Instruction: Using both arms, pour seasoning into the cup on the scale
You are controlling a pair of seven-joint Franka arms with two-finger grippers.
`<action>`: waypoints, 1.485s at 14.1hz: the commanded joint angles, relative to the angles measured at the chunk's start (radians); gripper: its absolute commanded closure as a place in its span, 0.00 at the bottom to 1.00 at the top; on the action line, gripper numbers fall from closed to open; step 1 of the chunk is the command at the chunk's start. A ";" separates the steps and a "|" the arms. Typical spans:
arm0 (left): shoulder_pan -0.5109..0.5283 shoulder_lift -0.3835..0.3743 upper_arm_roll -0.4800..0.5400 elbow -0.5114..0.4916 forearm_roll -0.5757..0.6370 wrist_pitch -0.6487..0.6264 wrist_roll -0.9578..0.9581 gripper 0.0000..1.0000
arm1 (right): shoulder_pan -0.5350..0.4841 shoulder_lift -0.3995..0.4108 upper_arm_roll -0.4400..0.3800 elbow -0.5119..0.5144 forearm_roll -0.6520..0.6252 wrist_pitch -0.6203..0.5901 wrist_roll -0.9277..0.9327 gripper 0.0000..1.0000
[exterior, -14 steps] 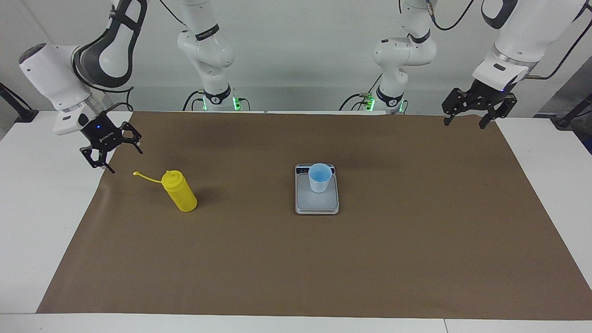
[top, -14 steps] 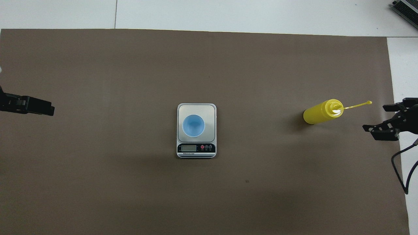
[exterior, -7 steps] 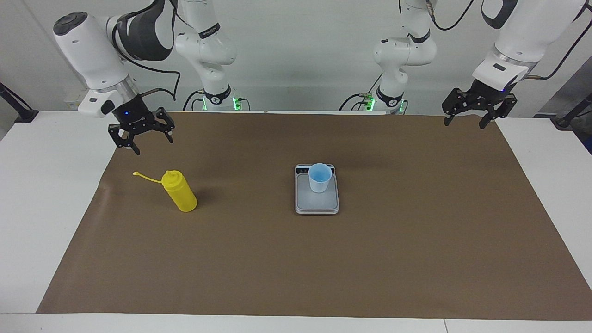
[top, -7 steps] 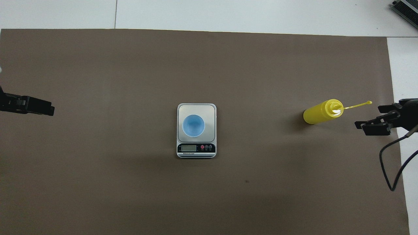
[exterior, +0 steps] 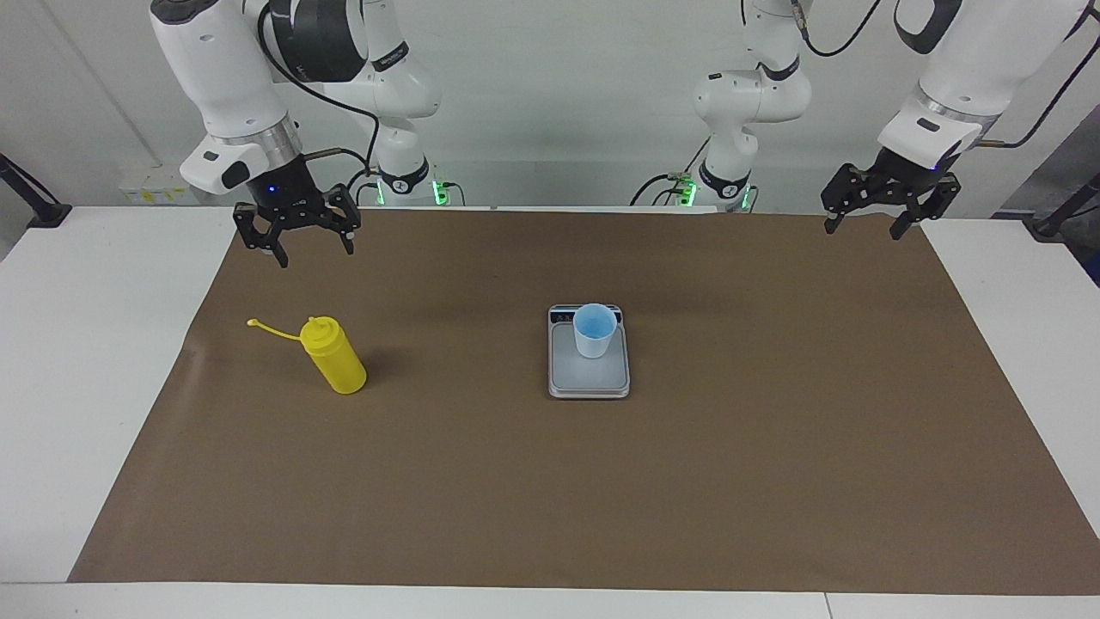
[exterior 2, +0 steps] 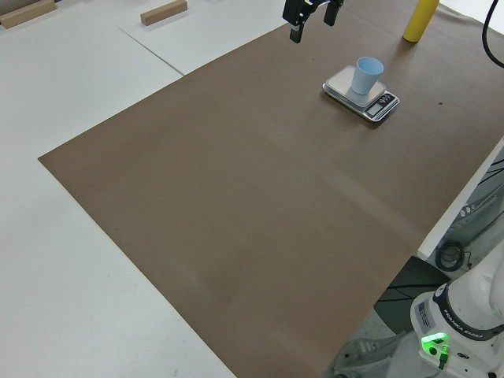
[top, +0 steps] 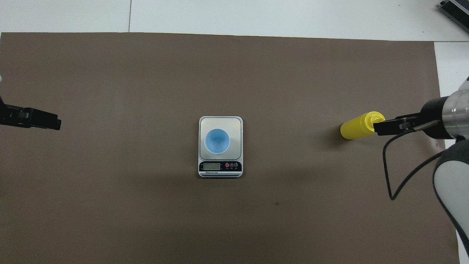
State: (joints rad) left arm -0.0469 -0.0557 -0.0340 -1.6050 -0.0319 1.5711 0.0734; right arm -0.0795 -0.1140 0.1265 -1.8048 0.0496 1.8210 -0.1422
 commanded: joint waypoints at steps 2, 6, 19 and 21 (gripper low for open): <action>0.012 -0.026 -0.007 -0.023 0.010 -0.009 0.005 0.00 | 0.095 0.045 0.005 0.133 -0.128 -0.083 0.128 0.00; 0.012 -0.026 -0.007 -0.023 0.010 -0.009 0.005 0.00 | 0.103 0.097 0.005 0.251 -0.139 -0.166 0.208 0.00; 0.012 -0.026 -0.007 -0.023 0.010 -0.009 0.006 0.00 | -0.025 0.079 -0.008 0.197 -0.027 -0.243 0.201 0.00; 0.012 -0.026 -0.007 -0.023 0.010 -0.009 0.006 0.00 | -0.023 0.079 -0.008 0.196 -0.022 -0.223 0.199 0.00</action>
State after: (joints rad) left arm -0.0469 -0.0557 -0.0340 -1.6050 -0.0319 1.5711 0.0734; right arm -0.0923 -0.0028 0.1121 -1.5681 0.0027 1.5708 0.0494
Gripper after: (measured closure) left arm 0.000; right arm 0.000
